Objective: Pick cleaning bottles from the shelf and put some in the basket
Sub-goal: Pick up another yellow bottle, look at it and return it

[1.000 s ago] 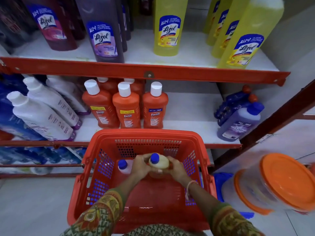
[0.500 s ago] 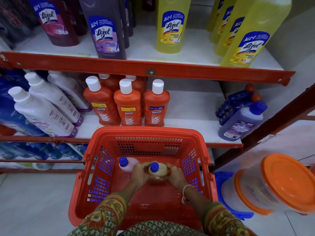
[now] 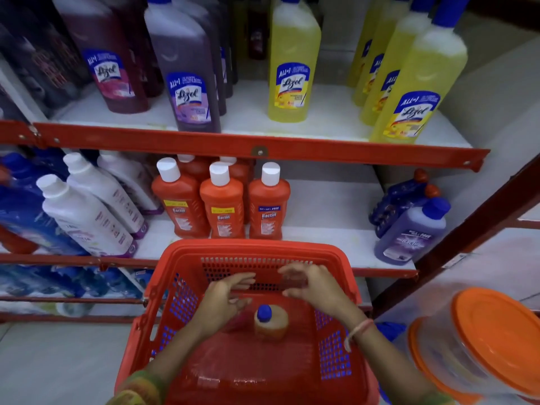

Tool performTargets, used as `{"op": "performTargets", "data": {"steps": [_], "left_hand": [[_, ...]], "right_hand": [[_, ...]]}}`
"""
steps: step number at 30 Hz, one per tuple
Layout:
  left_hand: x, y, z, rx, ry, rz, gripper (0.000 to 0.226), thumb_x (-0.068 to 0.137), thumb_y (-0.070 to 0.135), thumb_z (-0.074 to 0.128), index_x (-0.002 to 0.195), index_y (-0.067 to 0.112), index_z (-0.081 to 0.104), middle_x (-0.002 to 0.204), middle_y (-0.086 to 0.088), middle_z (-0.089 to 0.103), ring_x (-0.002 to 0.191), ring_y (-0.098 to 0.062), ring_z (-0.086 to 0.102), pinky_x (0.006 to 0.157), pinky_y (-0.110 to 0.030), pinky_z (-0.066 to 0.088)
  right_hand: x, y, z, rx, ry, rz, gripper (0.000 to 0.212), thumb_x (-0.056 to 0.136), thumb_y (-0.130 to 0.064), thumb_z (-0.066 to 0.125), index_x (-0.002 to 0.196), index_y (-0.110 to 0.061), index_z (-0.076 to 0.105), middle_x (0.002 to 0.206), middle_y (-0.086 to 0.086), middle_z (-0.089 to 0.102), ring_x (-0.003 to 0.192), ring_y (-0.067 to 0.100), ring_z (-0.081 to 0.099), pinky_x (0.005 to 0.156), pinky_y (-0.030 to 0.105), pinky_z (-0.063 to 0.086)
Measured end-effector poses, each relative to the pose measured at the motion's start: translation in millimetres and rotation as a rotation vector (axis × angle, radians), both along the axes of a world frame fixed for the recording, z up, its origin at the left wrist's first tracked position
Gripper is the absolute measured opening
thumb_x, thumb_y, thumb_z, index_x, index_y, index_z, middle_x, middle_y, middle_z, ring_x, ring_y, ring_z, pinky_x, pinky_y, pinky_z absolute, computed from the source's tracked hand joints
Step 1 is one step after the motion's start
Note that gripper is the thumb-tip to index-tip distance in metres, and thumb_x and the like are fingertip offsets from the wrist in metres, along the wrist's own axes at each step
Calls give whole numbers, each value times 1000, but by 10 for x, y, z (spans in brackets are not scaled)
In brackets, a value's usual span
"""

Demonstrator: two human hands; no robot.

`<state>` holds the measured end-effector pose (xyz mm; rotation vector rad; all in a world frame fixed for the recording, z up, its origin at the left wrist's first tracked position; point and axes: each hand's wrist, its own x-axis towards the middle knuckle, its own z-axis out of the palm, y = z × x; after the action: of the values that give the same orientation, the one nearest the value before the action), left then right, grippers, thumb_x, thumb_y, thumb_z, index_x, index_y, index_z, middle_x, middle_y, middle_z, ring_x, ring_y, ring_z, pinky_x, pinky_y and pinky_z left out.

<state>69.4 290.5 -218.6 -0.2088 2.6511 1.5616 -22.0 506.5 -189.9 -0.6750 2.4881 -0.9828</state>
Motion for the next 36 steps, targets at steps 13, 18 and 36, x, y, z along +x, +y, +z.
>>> {"op": "performTargets", "data": {"steps": [13,18,36], "left_hand": [[-1055,261,1734,-295,801,59,37,88,31,55,123,22,59,122,8,63,116,-7,54,100,-25,40],[-1465,319,1970,-411,909,89,35,89,30,54,122,19,58,121,3,62,116,-10,52,100,-23,39],[-1926,169,1666,-850,680,145,67,95,57,8,115,24,62,112,7,69,109,-11,60,109,-41,16]], "right_hand": [[-740,288,1781,-576,597,-355,26,78,-20,78,101,-26,70,98,-8,74,91,3,69,78,18,55],[-1078,489,1969,-720,670,-617,24,80,-21,76,102,-23,68,98,3,70,89,8,68,72,11,53],[-2043,916,2152,-717,308,-629,85,53,-45,89,126,-27,48,111,7,68,91,26,71,65,51,63]]}}
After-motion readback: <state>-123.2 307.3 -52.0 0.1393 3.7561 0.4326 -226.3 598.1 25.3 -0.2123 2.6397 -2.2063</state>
